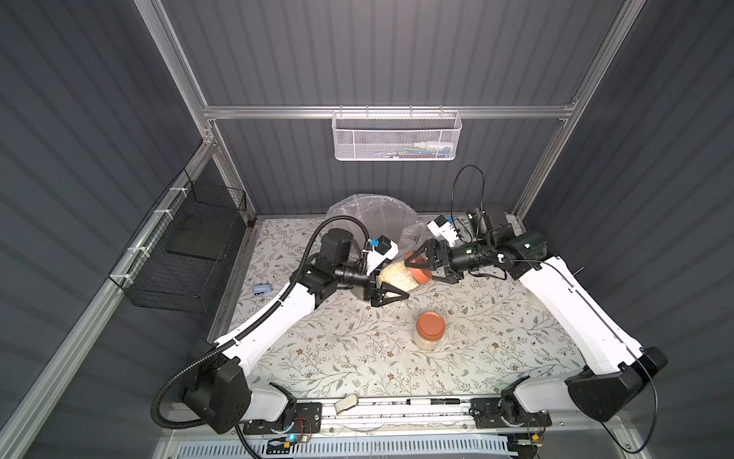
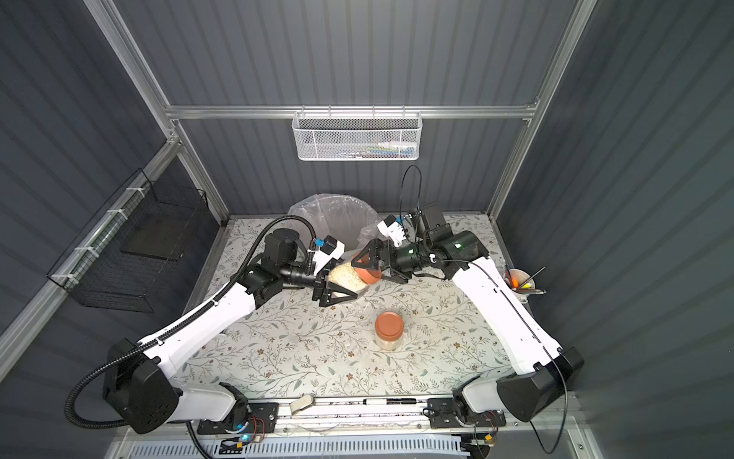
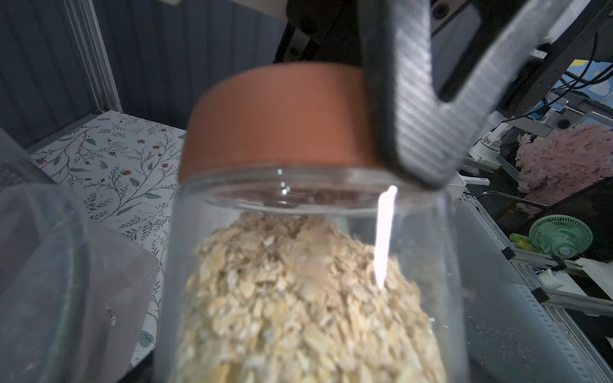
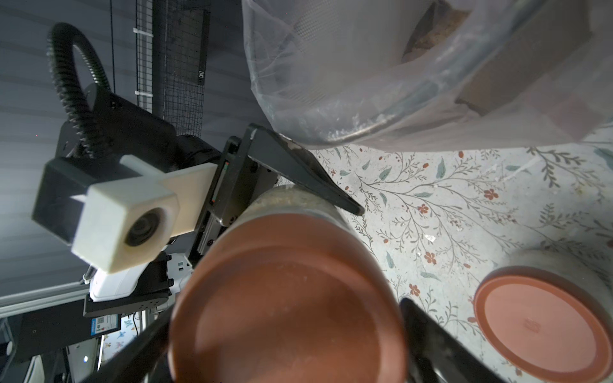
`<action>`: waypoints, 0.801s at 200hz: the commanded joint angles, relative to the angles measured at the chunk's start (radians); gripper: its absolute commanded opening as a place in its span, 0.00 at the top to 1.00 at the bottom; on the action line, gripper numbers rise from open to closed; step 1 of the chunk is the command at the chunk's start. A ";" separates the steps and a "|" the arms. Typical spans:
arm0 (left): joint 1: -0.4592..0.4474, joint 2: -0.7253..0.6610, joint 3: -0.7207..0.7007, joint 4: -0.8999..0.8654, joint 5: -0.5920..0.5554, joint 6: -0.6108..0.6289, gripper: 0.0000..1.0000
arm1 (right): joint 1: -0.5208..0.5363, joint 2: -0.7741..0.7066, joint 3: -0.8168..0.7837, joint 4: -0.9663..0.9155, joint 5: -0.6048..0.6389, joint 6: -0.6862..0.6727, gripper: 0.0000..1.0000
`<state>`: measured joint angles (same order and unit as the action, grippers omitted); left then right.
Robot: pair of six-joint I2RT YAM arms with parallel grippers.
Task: Empty expired oatmeal from jars
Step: Unscrew the lid from the jar.
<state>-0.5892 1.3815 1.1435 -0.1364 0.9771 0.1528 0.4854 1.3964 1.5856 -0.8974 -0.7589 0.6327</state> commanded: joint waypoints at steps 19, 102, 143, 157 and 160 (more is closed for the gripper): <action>0.006 -0.056 0.040 0.089 0.063 -0.001 1.00 | 0.000 0.000 0.017 -0.072 0.041 -0.091 0.29; 0.011 -0.071 0.054 0.098 0.117 -0.036 1.00 | -0.002 -0.026 0.058 -0.130 0.054 -0.501 0.37; 0.011 -0.067 0.057 0.112 0.148 -0.057 1.00 | -0.011 -0.044 0.102 -0.068 -0.053 -0.653 0.35; 0.012 -0.070 0.053 0.122 0.151 -0.064 1.00 | -0.014 -0.036 0.133 -0.064 -0.059 -0.680 0.35; 0.012 -0.071 0.053 0.123 0.150 -0.065 1.00 | -0.015 -0.033 0.142 -0.067 -0.062 -0.684 0.35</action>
<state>-0.5869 1.3693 1.1435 -0.1085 1.0603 0.1154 0.4816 1.3712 1.6608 -0.9661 -0.7738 0.0669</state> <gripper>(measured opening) 0.877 0.819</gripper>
